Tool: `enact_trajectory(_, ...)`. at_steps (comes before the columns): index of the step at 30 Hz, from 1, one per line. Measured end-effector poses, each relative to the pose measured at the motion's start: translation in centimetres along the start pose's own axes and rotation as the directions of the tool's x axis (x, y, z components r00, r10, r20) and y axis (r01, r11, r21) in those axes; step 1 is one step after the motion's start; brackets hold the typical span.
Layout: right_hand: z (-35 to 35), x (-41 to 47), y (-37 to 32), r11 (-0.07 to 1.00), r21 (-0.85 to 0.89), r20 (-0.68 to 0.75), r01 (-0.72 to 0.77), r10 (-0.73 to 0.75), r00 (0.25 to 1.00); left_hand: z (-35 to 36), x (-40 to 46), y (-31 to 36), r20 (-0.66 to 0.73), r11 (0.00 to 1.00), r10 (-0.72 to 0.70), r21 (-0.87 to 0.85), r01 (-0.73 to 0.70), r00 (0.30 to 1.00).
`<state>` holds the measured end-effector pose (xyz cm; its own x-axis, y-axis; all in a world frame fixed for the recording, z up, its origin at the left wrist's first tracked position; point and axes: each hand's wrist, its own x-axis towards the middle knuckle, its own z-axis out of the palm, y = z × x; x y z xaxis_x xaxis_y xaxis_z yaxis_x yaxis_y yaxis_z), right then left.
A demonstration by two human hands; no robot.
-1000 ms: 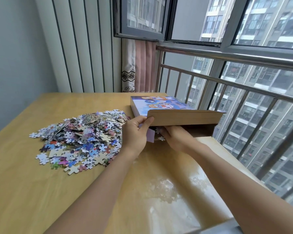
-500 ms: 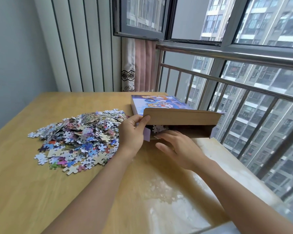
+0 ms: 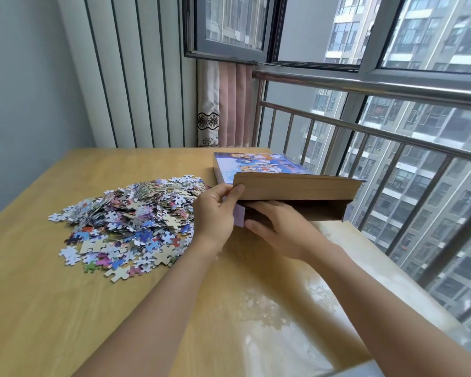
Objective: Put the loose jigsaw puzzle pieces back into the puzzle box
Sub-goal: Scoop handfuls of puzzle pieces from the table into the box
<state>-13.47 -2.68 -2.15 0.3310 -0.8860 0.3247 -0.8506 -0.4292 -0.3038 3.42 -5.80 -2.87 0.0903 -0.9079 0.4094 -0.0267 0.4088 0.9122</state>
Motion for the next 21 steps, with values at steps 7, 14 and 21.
enact_trajectory(7, 0.3, -1.0, 2.3, 0.933, -0.183, -0.084, -0.309, 0.299, 0.951, 0.0, 0.0, 0.0, -0.009, 1.000, -0.031, 0.004, 0.031, 0.999)
enact_trajectory(14, 0.9, 1.7, 0.2, 0.996, -0.028, 0.177, -0.087, 0.090, 0.980, 0.0, -0.1, 0.0, -0.010, 1.000, -0.018, 0.012, 0.018, 1.000)
enact_trajectory(21, -0.5, 1.7, 2.1, 0.985, -0.051, 0.187, -0.167, 0.174, 0.967, -0.3, 0.1, -0.6, 0.022, 0.999, 0.001, 0.036, -0.001, 1.000)
